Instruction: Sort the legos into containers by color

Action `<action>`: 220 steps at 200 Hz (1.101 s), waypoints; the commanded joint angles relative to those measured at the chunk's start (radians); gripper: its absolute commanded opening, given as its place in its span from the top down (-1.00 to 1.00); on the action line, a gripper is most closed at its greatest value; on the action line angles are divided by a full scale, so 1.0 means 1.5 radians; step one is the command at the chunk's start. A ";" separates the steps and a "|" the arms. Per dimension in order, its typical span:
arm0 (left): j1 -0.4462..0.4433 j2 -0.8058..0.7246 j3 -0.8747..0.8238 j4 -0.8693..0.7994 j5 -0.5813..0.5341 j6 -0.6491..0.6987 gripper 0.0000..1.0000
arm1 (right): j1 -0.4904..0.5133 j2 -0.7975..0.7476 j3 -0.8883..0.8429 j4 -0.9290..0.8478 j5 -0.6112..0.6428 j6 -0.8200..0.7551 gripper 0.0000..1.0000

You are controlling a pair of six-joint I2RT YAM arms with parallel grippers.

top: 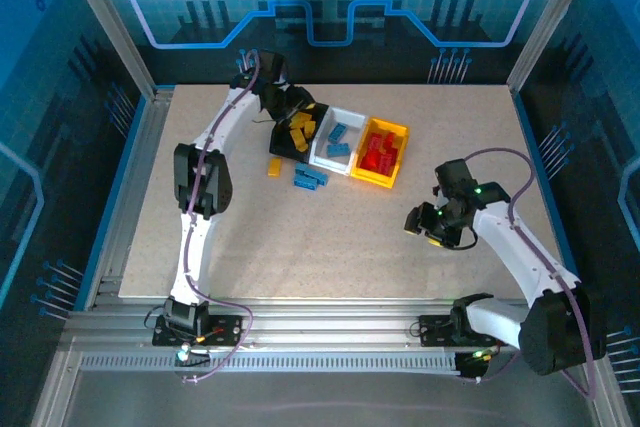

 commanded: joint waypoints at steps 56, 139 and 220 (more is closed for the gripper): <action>0.006 -0.252 -0.263 -0.149 -0.162 0.357 -0.24 | 0.038 0.016 0.016 0.022 -0.002 0.019 -0.18; 0.004 -0.288 -0.463 -0.026 -0.206 0.425 -0.33 | 0.122 0.121 0.087 0.029 0.016 0.038 -0.18; 0.001 -0.228 -0.495 0.069 -0.213 0.412 -0.34 | 0.135 0.132 0.118 -0.015 0.038 0.047 -0.18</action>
